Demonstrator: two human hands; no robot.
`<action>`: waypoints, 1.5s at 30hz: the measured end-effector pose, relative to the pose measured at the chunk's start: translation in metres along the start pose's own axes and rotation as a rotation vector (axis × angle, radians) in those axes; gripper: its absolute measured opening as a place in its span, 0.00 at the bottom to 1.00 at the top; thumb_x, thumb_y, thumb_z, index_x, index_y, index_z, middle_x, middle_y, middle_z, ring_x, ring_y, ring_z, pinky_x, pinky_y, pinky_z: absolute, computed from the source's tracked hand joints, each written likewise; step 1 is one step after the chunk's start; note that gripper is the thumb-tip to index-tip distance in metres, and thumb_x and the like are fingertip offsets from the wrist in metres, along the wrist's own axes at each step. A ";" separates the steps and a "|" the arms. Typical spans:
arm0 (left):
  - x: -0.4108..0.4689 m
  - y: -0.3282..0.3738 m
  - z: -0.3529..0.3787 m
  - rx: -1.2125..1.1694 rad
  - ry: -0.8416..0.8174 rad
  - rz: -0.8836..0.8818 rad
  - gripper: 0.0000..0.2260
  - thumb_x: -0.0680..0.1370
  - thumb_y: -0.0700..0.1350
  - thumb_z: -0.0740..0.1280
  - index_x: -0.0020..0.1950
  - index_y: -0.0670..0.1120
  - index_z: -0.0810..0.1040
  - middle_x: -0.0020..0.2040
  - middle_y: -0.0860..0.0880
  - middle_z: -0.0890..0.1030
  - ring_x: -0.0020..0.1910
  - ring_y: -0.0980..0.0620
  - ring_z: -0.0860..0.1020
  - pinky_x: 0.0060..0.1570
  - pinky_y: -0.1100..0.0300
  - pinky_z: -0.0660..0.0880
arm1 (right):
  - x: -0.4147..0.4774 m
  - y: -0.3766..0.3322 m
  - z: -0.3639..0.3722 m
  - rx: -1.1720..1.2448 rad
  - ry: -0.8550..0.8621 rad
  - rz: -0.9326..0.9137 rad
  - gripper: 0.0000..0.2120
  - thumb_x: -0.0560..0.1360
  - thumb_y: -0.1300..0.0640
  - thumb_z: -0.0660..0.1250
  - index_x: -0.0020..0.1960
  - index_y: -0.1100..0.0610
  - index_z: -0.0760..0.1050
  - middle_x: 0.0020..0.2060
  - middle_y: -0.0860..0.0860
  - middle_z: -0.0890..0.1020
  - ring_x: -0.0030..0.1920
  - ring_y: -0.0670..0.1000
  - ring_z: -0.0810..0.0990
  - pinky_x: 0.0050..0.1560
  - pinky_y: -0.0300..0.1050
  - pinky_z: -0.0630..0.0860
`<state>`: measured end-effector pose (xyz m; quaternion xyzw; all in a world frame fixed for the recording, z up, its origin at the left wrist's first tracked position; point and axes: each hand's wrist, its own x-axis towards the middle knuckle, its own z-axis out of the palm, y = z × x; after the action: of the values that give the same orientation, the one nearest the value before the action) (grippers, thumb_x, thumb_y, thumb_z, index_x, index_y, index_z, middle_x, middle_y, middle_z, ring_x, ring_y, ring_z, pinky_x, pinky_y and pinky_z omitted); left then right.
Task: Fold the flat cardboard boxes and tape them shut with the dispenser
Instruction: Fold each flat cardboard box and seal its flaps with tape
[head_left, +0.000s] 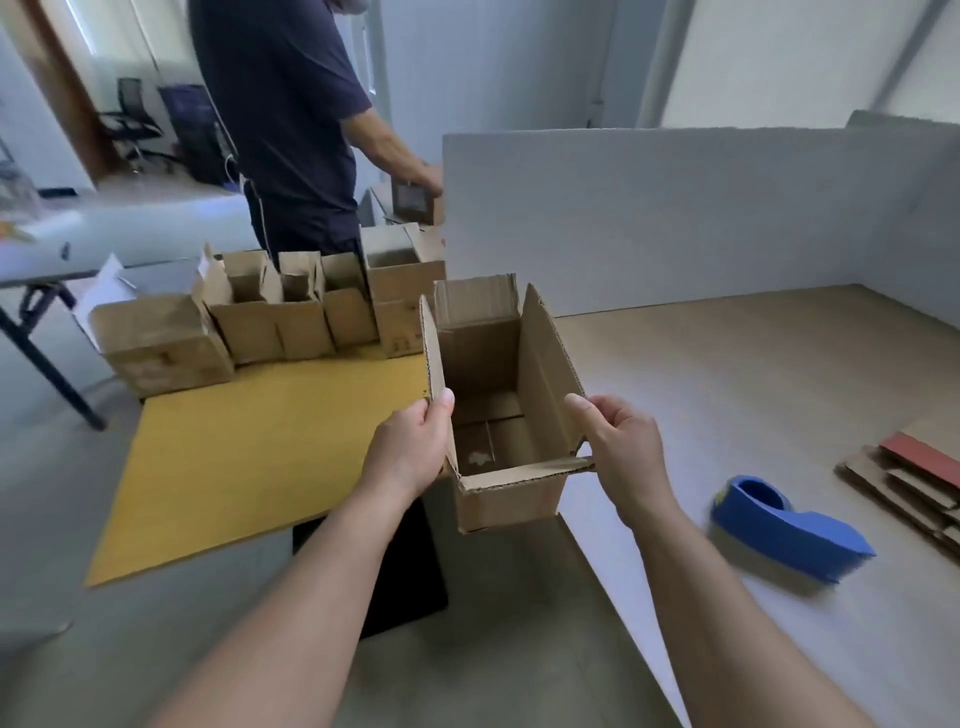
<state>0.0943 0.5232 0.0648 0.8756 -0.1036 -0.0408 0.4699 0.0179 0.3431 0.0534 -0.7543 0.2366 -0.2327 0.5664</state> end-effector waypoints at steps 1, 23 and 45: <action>0.010 -0.008 -0.010 0.004 0.016 -0.021 0.22 0.83 0.54 0.55 0.31 0.46 0.62 0.30 0.50 0.67 0.34 0.50 0.67 0.36 0.56 0.61 | 0.006 -0.003 0.016 0.003 -0.031 0.003 0.09 0.75 0.50 0.68 0.40 0.53 0.80 0.31 0.49 0.78 0.33 0.45 0.74 0.35 0.40 0.72; 0.071 -0.171 -0.165 0.191 0.371 -0.544 0.23 0.83 0.55 0.52 0.66 0.41 0.75 0.61 0.39 0.78 0.61 0.40 0.74 0.51 0.56 0.66 | 0.039 -0.011 0.291 -0.092 -0.813 0.053 0.14 0.78 0.45 0.61 0.52 0.54 0.77 0.44 0.51 0.81 0.47 0.51 0.79 0.47 0.50 0.81; 0.131 -0.275 -0.319 0.207 0.248 -0.510 0.23 0.84 0.53 0.49 0.67 0.39 0.73 0.67 0.38 0.74 0.67 0.41 0.71 0.61 0.55 0.67 | 0.001 -0.062 0.466 -0.211 -0.743 0.016 0.14 0.76 0.41 0.62 0.42 0.51 0.75 0.33 0.45 0.77 0.37 0.49 0.76 0.49 0.56 0.79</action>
<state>0.3158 0.9021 0.0168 0.9149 0.1741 -0.0394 0.3620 0.3128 0.7050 -0.0036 -0.8395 0.0436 0.0866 0.5346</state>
